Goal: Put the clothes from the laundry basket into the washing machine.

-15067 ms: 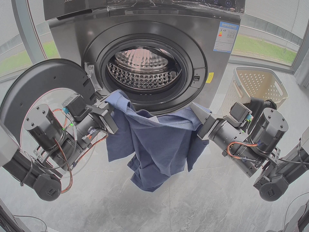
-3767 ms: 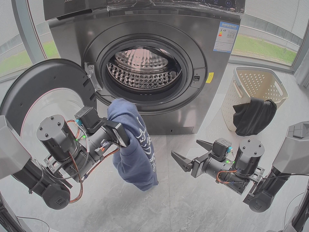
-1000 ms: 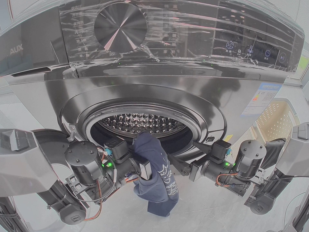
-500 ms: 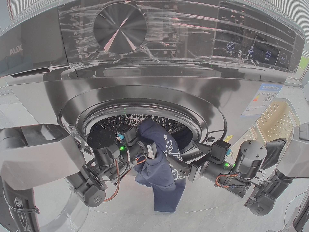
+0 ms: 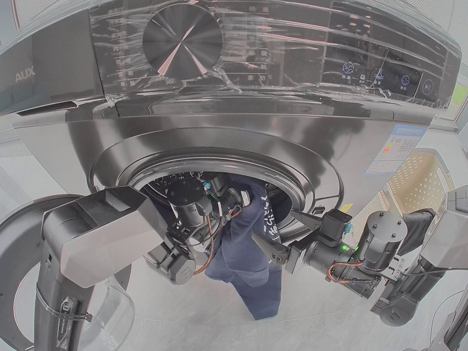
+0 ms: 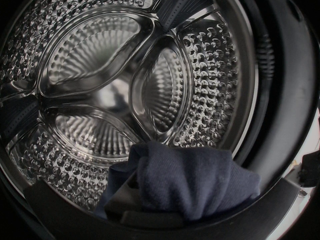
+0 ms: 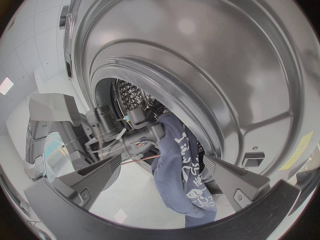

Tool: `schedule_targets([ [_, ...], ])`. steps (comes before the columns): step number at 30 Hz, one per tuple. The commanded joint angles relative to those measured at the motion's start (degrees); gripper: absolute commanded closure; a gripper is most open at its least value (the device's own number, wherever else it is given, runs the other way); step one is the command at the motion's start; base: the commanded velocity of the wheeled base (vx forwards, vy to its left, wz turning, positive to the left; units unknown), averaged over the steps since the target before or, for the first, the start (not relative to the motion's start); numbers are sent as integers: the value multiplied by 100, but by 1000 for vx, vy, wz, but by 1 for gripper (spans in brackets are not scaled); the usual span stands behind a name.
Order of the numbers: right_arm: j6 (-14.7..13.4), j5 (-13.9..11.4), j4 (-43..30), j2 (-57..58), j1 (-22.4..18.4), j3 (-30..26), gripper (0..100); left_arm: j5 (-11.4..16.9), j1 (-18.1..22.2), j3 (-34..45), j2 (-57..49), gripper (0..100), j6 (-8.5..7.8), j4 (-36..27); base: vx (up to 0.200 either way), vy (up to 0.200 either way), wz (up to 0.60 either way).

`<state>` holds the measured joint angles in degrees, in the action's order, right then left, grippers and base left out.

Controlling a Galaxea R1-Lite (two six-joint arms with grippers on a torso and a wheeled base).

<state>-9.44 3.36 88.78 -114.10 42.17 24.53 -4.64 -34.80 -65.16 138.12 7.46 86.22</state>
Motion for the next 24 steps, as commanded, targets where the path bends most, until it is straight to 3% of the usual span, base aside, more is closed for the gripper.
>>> schedule_targets([
  [1, -6, -2, -28, 2, 2, -1, 0, -195, 378, -1509, 839, 100, -8, -589, 0, 0, 0],
  [4, -6, -11, -28, -7, 2, 8, 0, -300, 536, -2053, 848, 100, -8, -1125, 0, 0, 0],
  [6, -6, -11, -28, -7, 2, 8, 0, -300, 545, -2080, 848, 100, -8, -1143, 0, 0, 0],
  [7, -6, -2, -28, -15, 2, 8, 0, -362, 650, -2713, 919, 100, -8, -1547, 0, 0, 0],
  [12, -6, -2, -28, -15, 2, -1, 0, -740, 791, -3978, 1288, 100, -25, -2013, 0, 0, 0],
  [21, -14, -2, -28, -33, 2, -1, 0, -889, 817, -4128, 1323, 100, -17, -2057, 0, 0, 0],
  [22, -14, -2, -28, -33, 2, -1, 0, -889, 809, -4075, 1305, 0, -17, -2066, 0, 0, 0],
  [24, -14, -2, -28, -33, 2, -1, 0, -889, 782, -3917, 1261, 0, -8, -2075, 0, 0, 0],
])
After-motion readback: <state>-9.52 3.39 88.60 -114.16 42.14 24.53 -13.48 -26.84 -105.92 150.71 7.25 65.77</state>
